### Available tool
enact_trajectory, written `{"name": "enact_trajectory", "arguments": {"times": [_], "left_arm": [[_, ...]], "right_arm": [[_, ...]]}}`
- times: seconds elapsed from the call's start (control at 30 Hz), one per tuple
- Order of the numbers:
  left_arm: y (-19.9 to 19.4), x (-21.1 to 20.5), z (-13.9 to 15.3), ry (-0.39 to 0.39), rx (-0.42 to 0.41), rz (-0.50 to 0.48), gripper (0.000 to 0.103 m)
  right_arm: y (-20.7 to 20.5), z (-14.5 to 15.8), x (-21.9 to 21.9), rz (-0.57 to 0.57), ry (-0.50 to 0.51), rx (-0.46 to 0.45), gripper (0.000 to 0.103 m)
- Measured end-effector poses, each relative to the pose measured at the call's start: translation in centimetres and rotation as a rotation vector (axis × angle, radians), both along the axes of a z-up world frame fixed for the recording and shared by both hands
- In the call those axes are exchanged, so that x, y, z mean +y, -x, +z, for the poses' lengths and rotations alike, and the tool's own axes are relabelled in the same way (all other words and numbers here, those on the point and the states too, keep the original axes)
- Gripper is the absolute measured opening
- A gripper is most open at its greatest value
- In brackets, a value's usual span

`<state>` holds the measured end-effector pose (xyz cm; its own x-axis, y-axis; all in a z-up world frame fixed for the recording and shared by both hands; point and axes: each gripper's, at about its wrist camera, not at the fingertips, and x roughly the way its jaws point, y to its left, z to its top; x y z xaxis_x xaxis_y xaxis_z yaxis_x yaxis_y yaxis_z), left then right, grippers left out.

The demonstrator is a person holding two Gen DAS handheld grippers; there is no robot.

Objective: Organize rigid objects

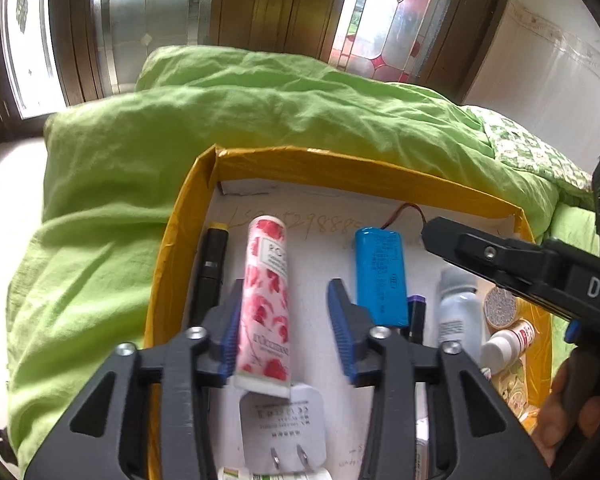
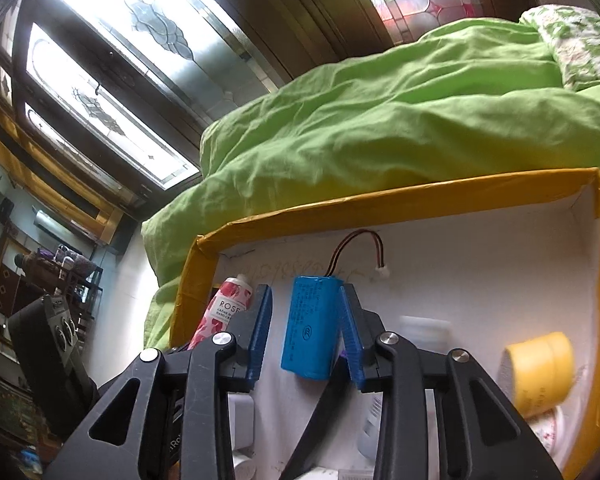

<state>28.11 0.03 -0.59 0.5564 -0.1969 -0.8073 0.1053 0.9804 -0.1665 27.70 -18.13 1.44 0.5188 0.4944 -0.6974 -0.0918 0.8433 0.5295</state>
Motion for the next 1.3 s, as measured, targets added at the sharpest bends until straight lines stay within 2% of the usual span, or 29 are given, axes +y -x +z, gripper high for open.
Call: {"name": "enact_trajectory", "arguments": {"times": [0.07, 0.23, 0.33, 0.37, 0.43, 0.47, 0.6, 0.67, 0.7, 0.87, 0.97, 1.1, 1.2, 1.3], "left_arm": [[0.7, -0.3, 0.8, -0.016, -0.018, -0.002, 0.049], [3.1, -0.5, 3.4, -0.024, -0.064, 0.0, 0.052], [6.0, -0.6, 5.0, -0.048, -0.126, 0.012, 0.066], [7.5, -0.6, 5.5, -0.05, -0.16, 0.002, 0.067], [10.2, -0.5, 5.9, -0.042, -0.206, -0.016, 0.071], [11.6, -0.4, 5.9, -0.039, -0.203, -0.017, 0.075], [16.2, -0.3, 5.3, -0.034, -0.178, -0.024, 0.077], [18.5, -0.6, 5.0, -0.063, -0.174, -0.018, 0.083], [19.5, -0.9, 4.9, -0.08, -0.165, -0.015, 0.083], [23.2, -1.9, 4.8, -0.126, -0.104, -0.013, 0.083], [24.9, -2.5, 5.3, -0.191, -0.126, -0.008, 0.083], [26.4, -3.2, 6.4, -0.279, -0.157, 0.015, 0.084], [26.7, -3.3, 7.8, -0.291, -0.175, 0.023, 0.084], [26.9, -3.0, 8.9, -0.263, -0.169, 0.036, 0.085]], "right_arm": [[0.7, 0.6, -0.4, -0.005, 0.0, -0.01, 0.031], [3.6, 1.7, -1.7, -0.026, -0.004, -0.029, 0.033], [5.4, 2.4, -2.2, -0.044, 0.009, -0.033, 0.04], [6.1, 2.7, -2.4, -0.049, 0.02, -0.034, 0.043], [7.6, 3.5, -2.7, -0.053, 0.038, -0.044, 0.051], [8.6, 3.9, -2.9, -0.055, 0.047, -0.054, 0.059], [13.0, 5.3, -3.6, -0.062, 0.081, -0.1, 0.087], [15.4, 5.9, -3.8, -0.071, 0.101, -0.119, 0.097], [16.7, 6.0, -3.9, -0.074, 0.11, -0.125, 0.1], [22.9, 5.7, -4.2, -0.1, 0.163, -0.131, 0.102], [25.5, 5.3, -4.4, -0.108, 0.222, -0.138, 0.102], [27.5, 5.9, -5.2, -0.149, 0.235, -0.186, 0.102], [28.8, 6.7, -5.8, -0.177, 0.239, -0.228, 0.102], [29.6, 7.4, -6.2, -0.185, 0.236, -0.261, 0.102]]}}
